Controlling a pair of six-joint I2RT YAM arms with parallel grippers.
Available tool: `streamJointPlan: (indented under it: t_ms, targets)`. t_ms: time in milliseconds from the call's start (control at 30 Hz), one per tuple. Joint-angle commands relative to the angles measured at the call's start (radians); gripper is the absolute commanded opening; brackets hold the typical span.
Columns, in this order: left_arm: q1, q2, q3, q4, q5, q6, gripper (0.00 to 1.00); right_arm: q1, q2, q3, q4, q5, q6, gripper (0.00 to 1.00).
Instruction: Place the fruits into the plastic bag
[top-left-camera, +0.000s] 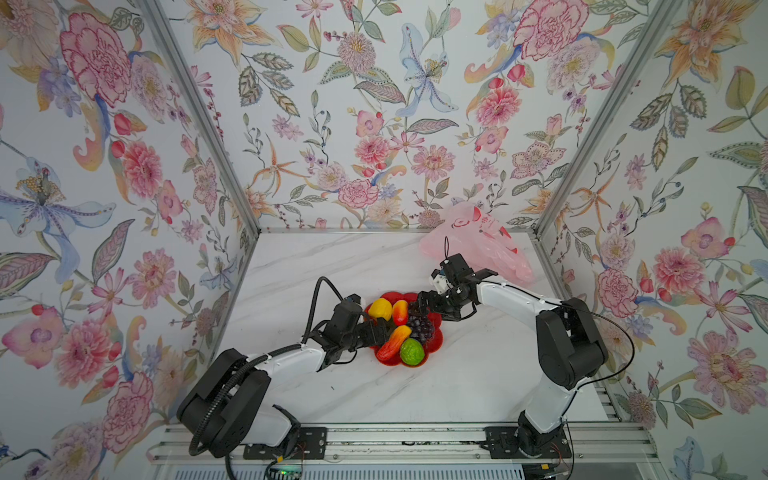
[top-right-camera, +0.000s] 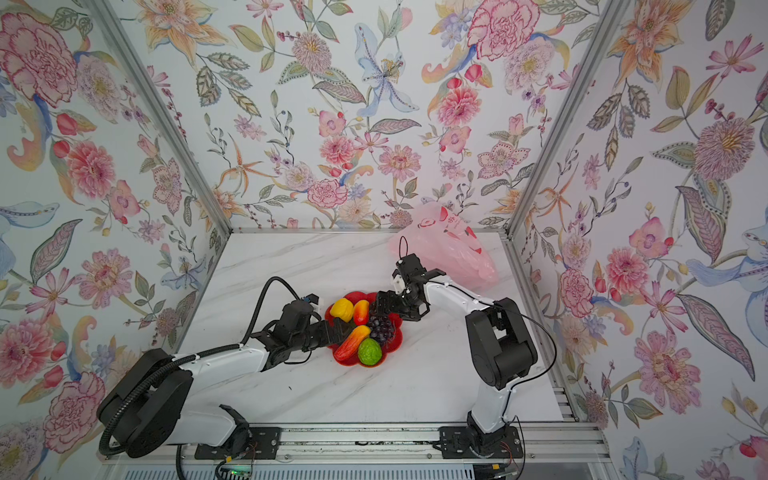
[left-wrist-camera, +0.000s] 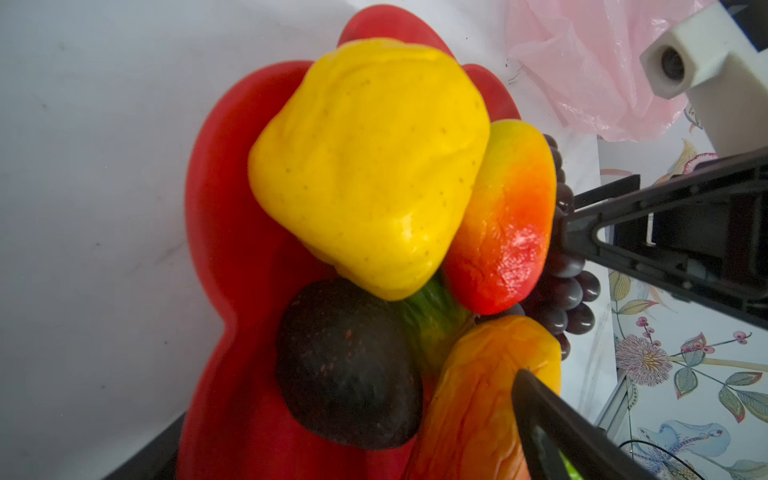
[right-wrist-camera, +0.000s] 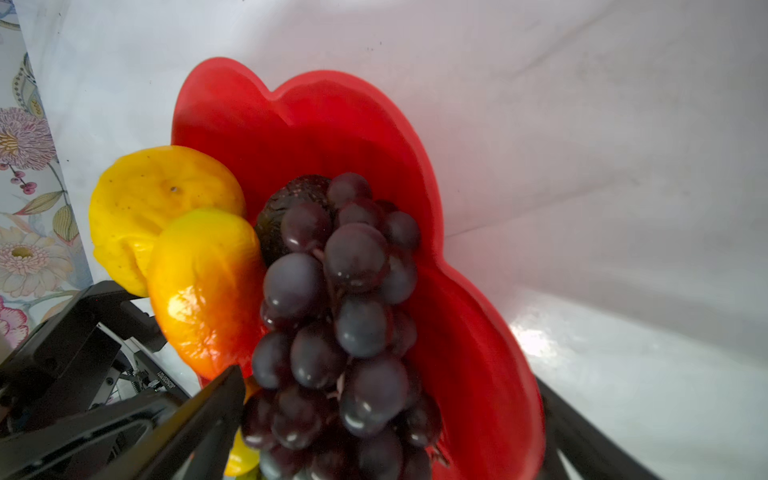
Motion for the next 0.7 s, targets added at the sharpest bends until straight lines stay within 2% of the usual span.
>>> streamJointPlan:
  t_ms: [0, 200, 667]
  targets:
    - [0.000, -0.031, -0.002, 0.003, -0.016, 0.007, 0.99, 0.003, -0.059, -0.022, -0.023, 0.056, 0.018, 0.99]
    - [0.044, -0.032, 0.024, -0.050, -0.015, 0.045, 0.99, -0.047, -0.088, -0.004, -0.031, 0.098, 0.020, 0.99]
    - [0.143, -0.093, 0.079, -0.157, 0.009, 0.079, 0.99, -0.212, -0.113, 0.039, -0.031, 0.062, -0.030, 0.99]
